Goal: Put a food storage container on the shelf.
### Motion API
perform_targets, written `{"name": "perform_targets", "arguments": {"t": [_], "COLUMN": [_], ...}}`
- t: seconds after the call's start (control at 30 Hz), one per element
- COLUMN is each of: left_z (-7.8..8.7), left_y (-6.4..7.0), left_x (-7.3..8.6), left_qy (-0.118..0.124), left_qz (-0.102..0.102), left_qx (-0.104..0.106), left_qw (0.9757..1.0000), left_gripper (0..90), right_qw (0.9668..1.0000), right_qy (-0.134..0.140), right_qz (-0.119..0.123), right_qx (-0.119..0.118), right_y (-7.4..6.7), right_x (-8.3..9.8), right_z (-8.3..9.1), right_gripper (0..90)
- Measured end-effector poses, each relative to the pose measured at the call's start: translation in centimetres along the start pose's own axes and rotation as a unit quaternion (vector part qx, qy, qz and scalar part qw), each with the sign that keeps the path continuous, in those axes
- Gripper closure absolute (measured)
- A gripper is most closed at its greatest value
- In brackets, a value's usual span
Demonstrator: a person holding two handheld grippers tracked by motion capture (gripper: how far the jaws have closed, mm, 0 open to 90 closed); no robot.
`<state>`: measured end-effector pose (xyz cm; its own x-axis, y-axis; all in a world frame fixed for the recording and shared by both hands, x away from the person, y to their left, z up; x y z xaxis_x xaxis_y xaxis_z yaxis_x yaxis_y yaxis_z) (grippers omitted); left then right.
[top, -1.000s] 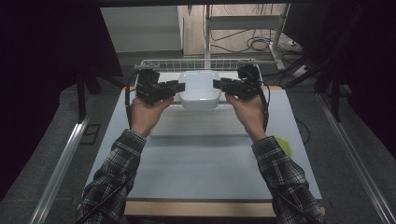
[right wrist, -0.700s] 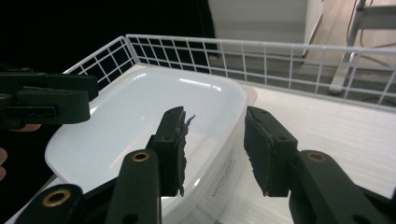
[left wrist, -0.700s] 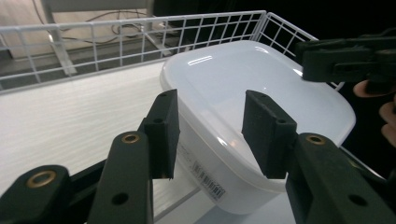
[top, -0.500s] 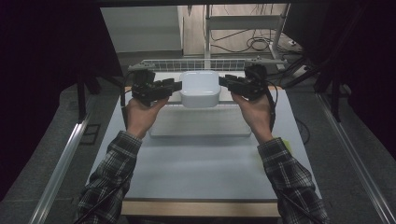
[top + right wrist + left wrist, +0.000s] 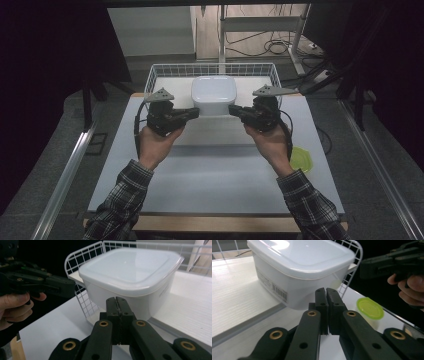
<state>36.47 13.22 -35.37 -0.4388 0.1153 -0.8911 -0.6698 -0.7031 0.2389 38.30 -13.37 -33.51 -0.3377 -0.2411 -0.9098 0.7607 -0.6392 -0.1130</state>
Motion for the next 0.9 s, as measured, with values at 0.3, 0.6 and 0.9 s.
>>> {"name": "perform_targets", "arguments": {"t": [0.3,0.6,0.9], "left_z": [-1.3,-2.5,-3.3], "left_y": [-1.1,-1.6,-2.3], "left_x": [-0.5,-1.5,-1.8], "left_qy": [-0.003,-0.013,-0.016], "left_qz": [0.012,0.017,0.025], "left_qx": [-0.005,-0.014,-0.017], "left_qw": [0.9999,0.9997,0.9994], "left_gripper": [87.1,87.2,87.3], "right_qw": [0.9999,0.9997,0.9993], "right_qy": [-0.006,-0.007,-0.008], "right_qz": [-0.008,-0.011,-0.018], "right_qx": [0.007,0.023,0.032], "right_y": [1.0,1.7,2.5], "right_x": [0.2,-0.3,-0.5], "right_z": [-1.3,-2.4,-3.0], "right_gripper": [89.4,89.5,89.5]}}
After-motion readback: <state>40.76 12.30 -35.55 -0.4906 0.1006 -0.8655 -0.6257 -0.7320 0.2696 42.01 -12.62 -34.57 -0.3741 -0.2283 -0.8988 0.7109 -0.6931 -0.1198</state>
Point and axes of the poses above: each handheld gripper's, and its own axes: z roughly backward along the jaws, x roughly out of its underside, y roughly to its right, the point moved 1 cm from there along -z, roughly forward along the jaws, and after that the axes turned 2 degrees about z, right-handed, at the moved point
